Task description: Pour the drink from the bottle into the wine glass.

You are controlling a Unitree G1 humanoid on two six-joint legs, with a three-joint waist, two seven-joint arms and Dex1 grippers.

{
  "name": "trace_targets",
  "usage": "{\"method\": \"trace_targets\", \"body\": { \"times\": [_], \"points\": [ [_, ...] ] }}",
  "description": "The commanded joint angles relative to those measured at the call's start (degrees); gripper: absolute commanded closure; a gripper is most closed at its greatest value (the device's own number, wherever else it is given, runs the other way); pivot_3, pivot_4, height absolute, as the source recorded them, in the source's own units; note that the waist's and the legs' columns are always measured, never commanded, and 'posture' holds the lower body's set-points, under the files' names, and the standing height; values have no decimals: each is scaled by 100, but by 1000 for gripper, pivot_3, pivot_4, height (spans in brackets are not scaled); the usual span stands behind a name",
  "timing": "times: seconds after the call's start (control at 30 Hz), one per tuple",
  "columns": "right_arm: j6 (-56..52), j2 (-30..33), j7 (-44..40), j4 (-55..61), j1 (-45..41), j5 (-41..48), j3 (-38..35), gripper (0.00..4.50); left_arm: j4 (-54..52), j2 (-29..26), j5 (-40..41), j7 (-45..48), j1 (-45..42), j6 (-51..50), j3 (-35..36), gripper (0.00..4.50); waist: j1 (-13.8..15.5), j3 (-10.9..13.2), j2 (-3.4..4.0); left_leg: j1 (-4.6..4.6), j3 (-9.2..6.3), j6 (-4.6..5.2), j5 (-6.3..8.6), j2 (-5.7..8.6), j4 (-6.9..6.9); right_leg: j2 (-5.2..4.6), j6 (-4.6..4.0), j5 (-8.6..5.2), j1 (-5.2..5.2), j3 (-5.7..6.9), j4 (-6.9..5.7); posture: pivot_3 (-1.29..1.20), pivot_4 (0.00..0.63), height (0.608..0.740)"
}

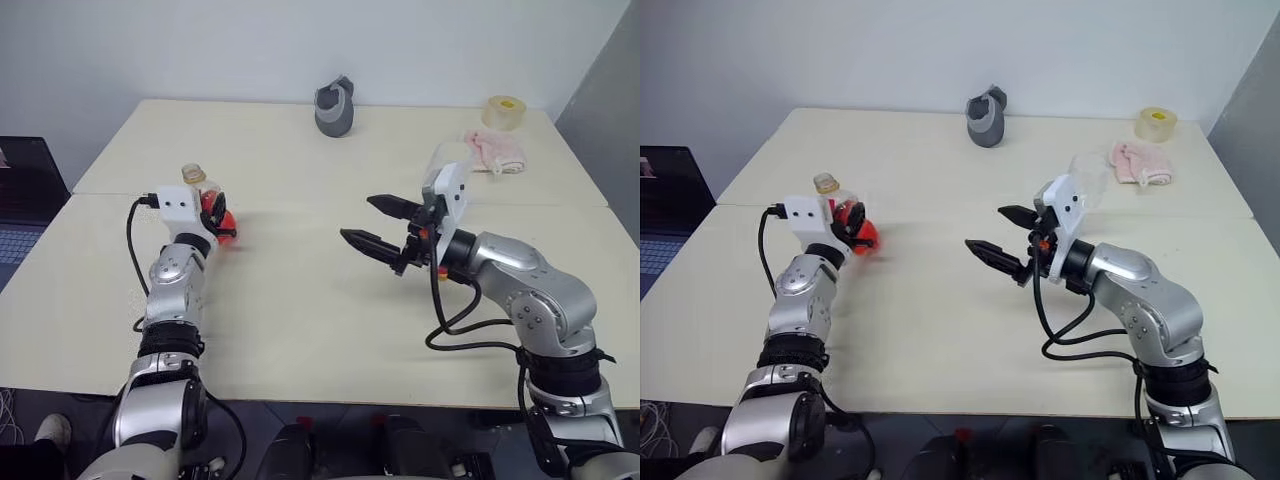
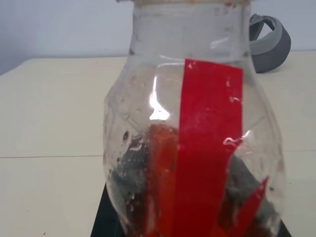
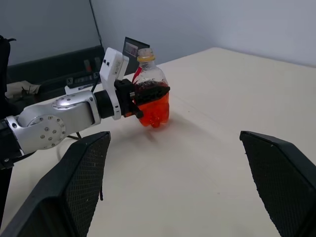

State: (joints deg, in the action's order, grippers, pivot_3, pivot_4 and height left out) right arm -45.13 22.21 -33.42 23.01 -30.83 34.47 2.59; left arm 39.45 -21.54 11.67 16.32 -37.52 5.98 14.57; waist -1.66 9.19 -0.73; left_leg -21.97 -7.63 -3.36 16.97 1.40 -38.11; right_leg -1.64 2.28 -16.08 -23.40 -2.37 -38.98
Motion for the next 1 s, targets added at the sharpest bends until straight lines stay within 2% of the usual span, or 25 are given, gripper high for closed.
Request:
{"method": "trace_targets", "body": {
  "times": [0.03,0.4,0.63,0.77,1.0],
  "points": [
    [153,-81,42,117,-150,-10,6,18,163,105,165,219,-341,470,87,3514,-2,0,-1,-1,0,0,0,0,0,-1,0,0,0,0,0,0,150,740],
    [110,-88,150,199,-171,18,22,18,952,148,30,295,-627,878,32,3514,-50,-1,-1,4,1,0,0,0,3,8,0,0,-2,-1,-4,0,150,740],
    [97,-106,217,215,-177,52,2,0,1020,141,62,392,-544,797,38,1208,-50,-1,-1,4,-1,1,0,1,2,9,0,0,-2,-1,-5,0,150,740],
    [110,-93,222,239,-122,73,2,0,651,198,140,486,-380,690,25,18,-51,-1,-1,4,0,0,0,0,2,9,0,0,-2,-1,-5,0,150,740],
    [112,-70,255,296,-48,97,-43,0,-1043,319,309,364,583,-26,-15,18,-70,-1,-1,6,0,0,0,-9,3,5,0,0,-2,-5,-6,0,150,740]
  ]
}}
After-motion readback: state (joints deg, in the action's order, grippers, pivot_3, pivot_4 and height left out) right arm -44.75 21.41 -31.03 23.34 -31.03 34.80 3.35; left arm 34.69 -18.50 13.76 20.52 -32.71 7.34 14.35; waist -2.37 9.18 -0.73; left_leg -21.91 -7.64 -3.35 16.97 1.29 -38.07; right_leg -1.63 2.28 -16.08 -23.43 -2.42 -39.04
